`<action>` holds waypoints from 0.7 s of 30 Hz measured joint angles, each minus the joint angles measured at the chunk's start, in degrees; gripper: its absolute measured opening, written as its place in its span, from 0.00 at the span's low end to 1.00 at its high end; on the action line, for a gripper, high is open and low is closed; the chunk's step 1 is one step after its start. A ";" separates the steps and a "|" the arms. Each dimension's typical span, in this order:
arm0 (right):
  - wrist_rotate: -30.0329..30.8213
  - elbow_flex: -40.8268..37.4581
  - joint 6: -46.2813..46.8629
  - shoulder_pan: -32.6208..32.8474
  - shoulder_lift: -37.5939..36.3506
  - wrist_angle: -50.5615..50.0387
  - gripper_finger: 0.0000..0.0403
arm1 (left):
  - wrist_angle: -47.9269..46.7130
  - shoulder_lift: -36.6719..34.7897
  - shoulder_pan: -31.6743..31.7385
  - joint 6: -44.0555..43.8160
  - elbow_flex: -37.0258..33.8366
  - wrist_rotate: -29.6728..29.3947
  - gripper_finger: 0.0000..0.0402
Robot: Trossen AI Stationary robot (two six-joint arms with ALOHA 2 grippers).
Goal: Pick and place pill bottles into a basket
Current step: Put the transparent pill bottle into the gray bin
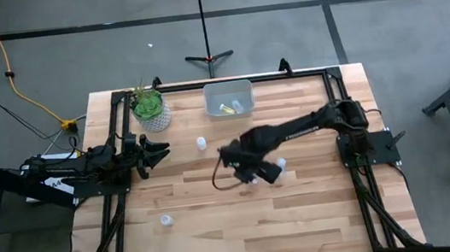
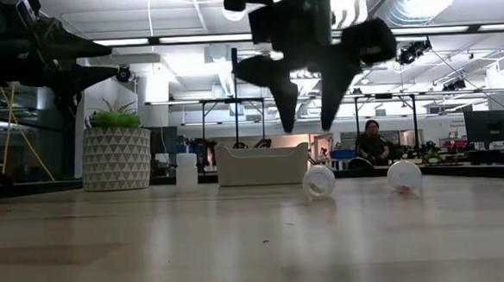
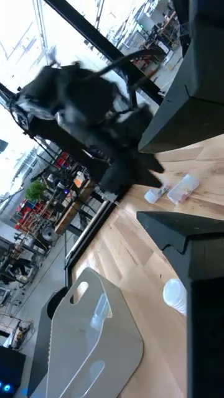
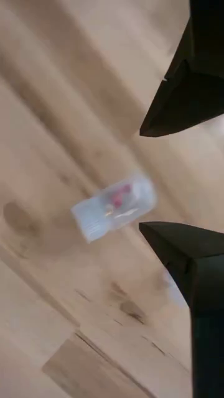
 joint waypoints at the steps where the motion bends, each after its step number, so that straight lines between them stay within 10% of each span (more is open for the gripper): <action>1: 0.63 -1.06 0.00 0.61 0.02 1.33 0.57 | 0.01 0.00 0.00 -0.01 -0.01 0.00 0.49; 21: 3.56 -14.48 0.24 2.23 0.04 16.11 0.57 | -0.02 0.00 0.00 -0.03 0.00 0.02 0.49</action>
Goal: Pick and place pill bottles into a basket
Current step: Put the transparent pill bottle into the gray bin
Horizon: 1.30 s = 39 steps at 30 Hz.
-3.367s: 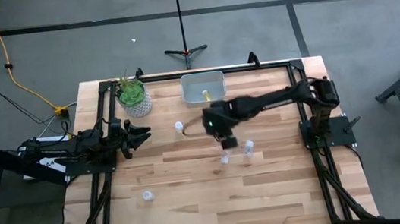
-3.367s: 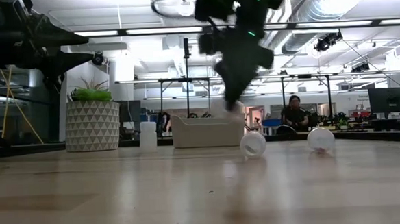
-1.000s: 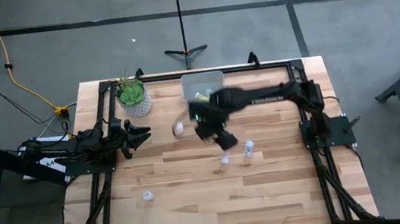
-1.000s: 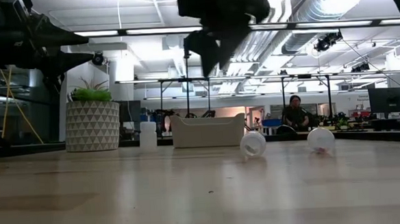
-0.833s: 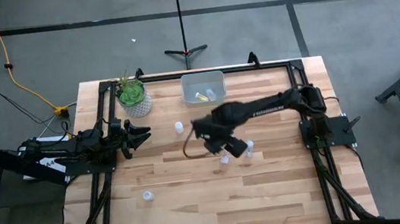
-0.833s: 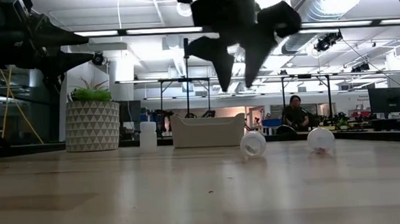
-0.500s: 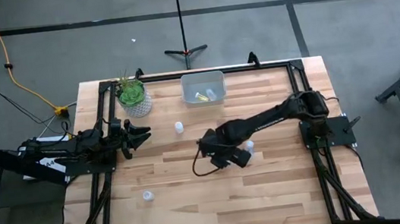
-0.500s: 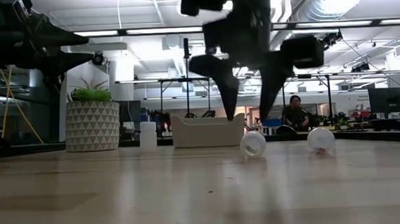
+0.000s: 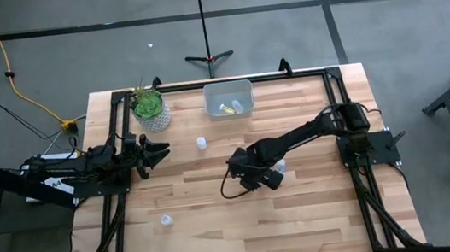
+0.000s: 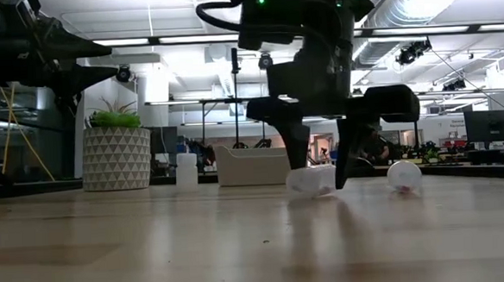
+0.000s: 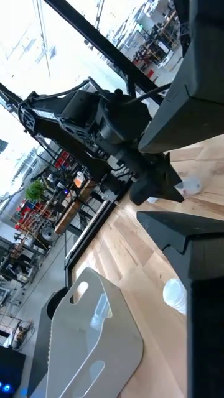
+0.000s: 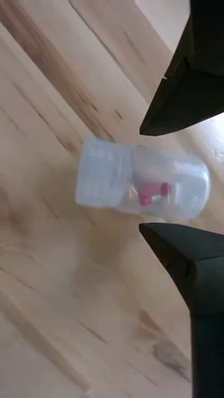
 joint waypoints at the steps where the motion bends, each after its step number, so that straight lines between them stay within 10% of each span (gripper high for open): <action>1: 0.00 -0.02 0.02 0.00 0.00 -0.02 0.57 | 0.00 0.00 0.00 0.00 -0.02 0.00 0.49; 13: 0.24 -0.04 5.87 -0.19 -0.02 -0.71 0.29 | 0.00 0.00 0.00 -0.02 0.00 -0.01 0.49; 21: 5.51 6.24 16.49 -3.12 -0.02 -0.84 0.33 | 0.00 0.00 0.00 -0.02 0.00 0.00 0.49; 39: -2.38 18.81 58.18 -36.01 -0.04 0.74 0.31 | 0.02 0.00 0.00 -0.35 -0.02 0.00 0.49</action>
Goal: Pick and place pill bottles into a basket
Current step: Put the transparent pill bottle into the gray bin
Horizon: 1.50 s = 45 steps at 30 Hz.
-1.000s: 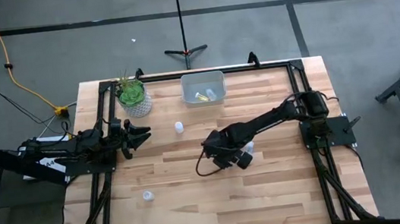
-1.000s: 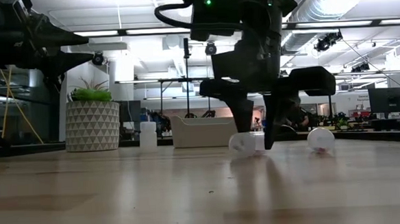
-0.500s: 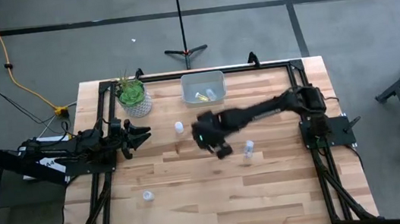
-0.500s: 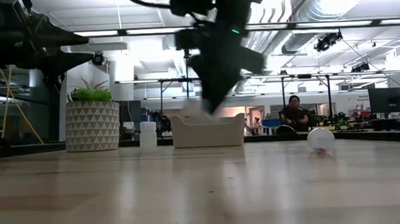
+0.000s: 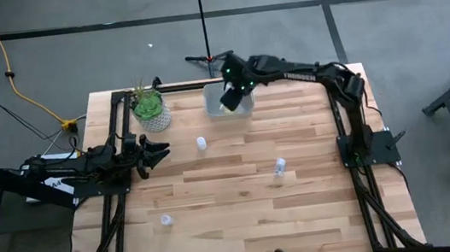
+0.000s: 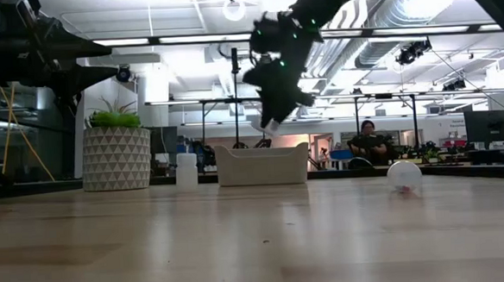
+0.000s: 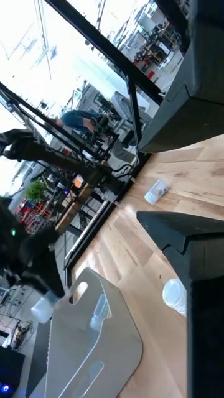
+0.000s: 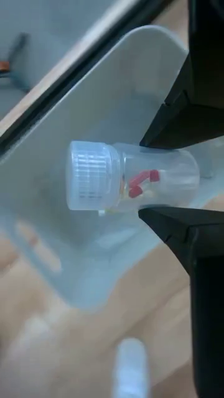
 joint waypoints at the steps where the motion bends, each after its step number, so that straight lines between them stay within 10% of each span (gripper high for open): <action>1: -0.67 -0.67 1.54 -0.93 0.00 0.16 0.31 | -0.02 0.00 0.00 0.00 0.00 0.00 0.49; 20: -0.54 -5.10 6.94 -4.62 0.94 2.57 0.34 | 0.00 0.00 0.00 0.17 0.02 0.00 0.49; 31: 0.42 -5.10 7.21 -4.66 0.94 2.93 0.56 | -0.01 0.00 0.00 0.15 0.01 0.00 0.49; 39: -21.68 1.15 -4.93 -1.94 0.94 8.72 0.58 | 0.00 0.00 0.00 0.14 0.02 0.00 0.49; 45: -31.00 8.65 -25.92 7.34 0.94 -8.97 0.54 | -0.02 0.00 0.00 0.13 0.02 0.00 0.49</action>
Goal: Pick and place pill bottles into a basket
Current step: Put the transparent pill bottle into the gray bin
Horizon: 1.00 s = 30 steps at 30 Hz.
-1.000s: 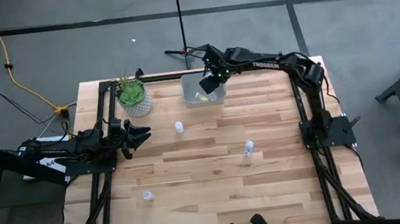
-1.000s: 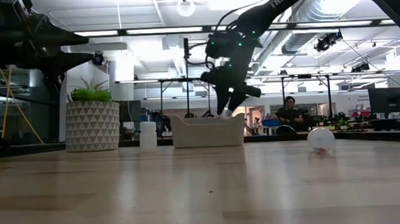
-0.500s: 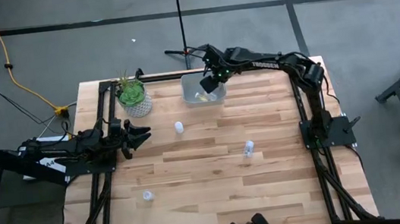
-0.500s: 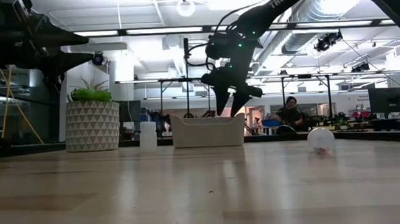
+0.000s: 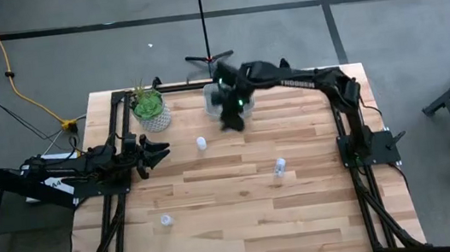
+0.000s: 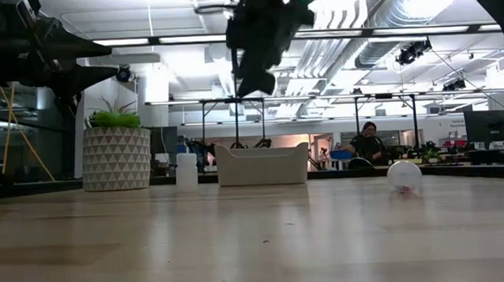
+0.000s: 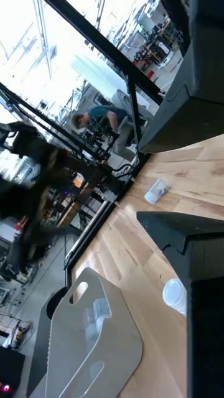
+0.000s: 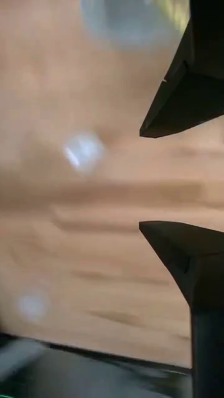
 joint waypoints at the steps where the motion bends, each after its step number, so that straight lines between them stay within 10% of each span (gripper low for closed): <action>1: 0.85 0.90 -4.07 1.90 0.00 -4.89 0.54 | 0.00 0.00 0.00 0.00 -0.02 0.00 0.49; 11: 22.13 -4.68 -19.55 18.15 0.00 -33.07 0.55 | 0.02 0.00 0.00 0.02 0.00 0.00 0.49; 30: 28.66 -22.03 -18.54 27.51 -0.04 -23.27 0.52 | 0.00 0.00 0.00 0.22 0.00 0.00 0.49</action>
